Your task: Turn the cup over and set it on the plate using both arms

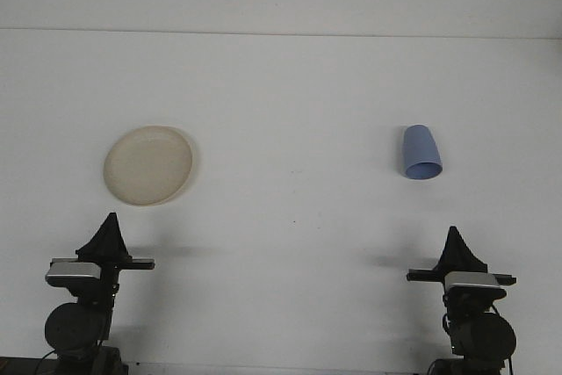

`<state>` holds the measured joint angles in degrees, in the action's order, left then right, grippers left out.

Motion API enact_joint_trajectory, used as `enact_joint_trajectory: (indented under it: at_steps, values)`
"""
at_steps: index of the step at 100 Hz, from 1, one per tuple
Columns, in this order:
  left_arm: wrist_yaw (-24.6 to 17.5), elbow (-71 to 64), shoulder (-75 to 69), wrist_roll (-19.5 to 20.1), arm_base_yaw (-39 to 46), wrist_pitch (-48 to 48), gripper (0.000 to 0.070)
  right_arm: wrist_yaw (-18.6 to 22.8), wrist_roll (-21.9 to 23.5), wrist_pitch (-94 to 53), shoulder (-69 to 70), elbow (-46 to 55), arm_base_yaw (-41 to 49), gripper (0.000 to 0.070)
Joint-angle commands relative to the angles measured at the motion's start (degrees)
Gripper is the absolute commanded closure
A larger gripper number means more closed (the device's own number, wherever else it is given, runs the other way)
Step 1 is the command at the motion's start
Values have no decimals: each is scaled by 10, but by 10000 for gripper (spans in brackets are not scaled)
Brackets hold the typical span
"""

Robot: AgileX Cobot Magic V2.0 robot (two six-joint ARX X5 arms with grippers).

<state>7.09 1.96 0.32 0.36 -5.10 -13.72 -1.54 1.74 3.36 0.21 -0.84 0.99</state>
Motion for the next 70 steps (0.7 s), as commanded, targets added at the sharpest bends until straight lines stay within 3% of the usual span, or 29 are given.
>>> enact_joint_trajectory:
  at_steps: [1, 36, 70]
  values:
    - [-2, -11, 0, 3, 0, -10, 688, 0, 4, 11, -1, 1, -2, 700]
    - [-2, -11, 0, 3, 0, -10, 688, 0, 4, -16, -1, -35, -2, 700]
    - [-2, -11, 0, 3, 0, -10, 688, 0, 4, -233, 63, -237, -2, 700]
